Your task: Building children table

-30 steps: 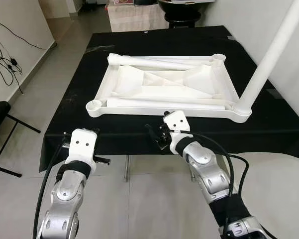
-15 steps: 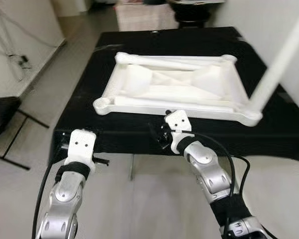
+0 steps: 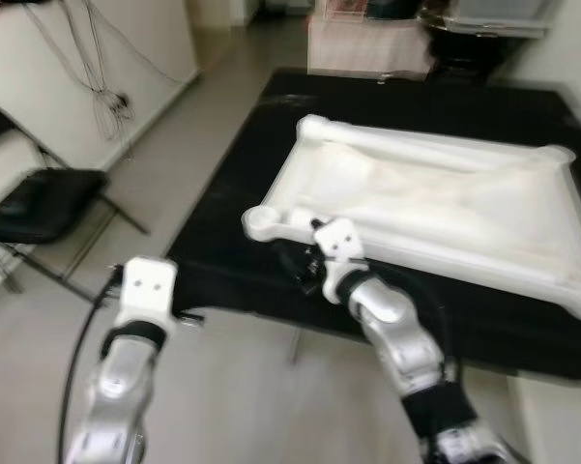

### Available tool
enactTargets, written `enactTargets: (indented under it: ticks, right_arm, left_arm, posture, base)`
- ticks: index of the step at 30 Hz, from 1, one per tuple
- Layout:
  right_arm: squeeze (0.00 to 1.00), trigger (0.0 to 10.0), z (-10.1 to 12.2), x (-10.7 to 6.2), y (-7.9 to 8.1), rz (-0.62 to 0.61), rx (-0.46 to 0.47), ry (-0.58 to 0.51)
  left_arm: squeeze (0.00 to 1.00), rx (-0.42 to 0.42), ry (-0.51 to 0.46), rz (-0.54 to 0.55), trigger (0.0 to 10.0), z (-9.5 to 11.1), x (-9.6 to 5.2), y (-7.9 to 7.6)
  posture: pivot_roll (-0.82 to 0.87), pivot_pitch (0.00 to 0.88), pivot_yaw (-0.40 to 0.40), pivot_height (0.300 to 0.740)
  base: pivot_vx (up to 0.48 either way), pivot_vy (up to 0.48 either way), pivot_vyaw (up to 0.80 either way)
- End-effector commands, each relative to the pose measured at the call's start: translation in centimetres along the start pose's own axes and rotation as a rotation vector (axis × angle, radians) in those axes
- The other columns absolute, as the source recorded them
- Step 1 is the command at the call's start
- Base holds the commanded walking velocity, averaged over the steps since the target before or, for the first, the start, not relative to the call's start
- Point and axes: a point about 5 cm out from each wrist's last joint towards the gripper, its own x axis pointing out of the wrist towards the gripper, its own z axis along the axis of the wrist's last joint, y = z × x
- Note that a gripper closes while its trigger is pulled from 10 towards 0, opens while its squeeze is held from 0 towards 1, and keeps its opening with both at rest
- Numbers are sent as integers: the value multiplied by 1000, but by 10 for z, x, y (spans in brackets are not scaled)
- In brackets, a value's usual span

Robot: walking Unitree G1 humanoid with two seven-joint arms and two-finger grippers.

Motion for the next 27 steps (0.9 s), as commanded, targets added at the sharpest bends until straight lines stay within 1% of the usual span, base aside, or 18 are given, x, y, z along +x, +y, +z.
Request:
enactTargets:
  ticks: [1, 6, 7, 10, 13, 17, 27]
  right_arm:
    - [0, 10000, -5, -4, -5, -15, 19, 17]
    - [0, 10000, -4, -3, -5, -16, 27, 13]
    - [0, 10000, -4, -3, -6, -17, 32, 11]
    - [0, 10000, -4, -3, -6, -19, 43, 4]
    - [0, 10000, -4, -3, -7, -22, 49, 8]
    - [0, 10000, -4, -3, -6, -17, 48, 11]
    - [0, 10000, -4, -2, -7, -14, 62, 13]
  left_arm:
    - [0, 0, 12, -8, 10000, -3, -2, -1]
    - [0, -7, 11, -11, 10000, -3, -1, -1]
    - [0, -18, 3, -11, 10000, -2, -1, 0]
    - [0, -3, 2, -18, 10000, -1, -2, -1]
    - [0, 5, 8, -24, 10000, -1, -2, -1]
    - [0, -3, 6, -22, 10000, -1, -1, -1]
    - [0, -13, 3, -33, 10000, -1, 0, -1]
  posture:
    - [-37, 88, 51, 740]
    - [-36, 91, 53, 740]
    - [-36, 90, 53, 740]
    - [-35, 92, 53, 740]
    - [-33, 92, 51, 740]
    - [-36, 92, 53, 740]
    - [-33, 99, 54, 740]
  base:
    - [368, 0, 0]
    - [333, 0, 0]
    - [0, 0, 0]
    - [0, 0, 0]
    - [0, 382, 0]
    - [0, 409, -800]
    - [0, 0, -800]
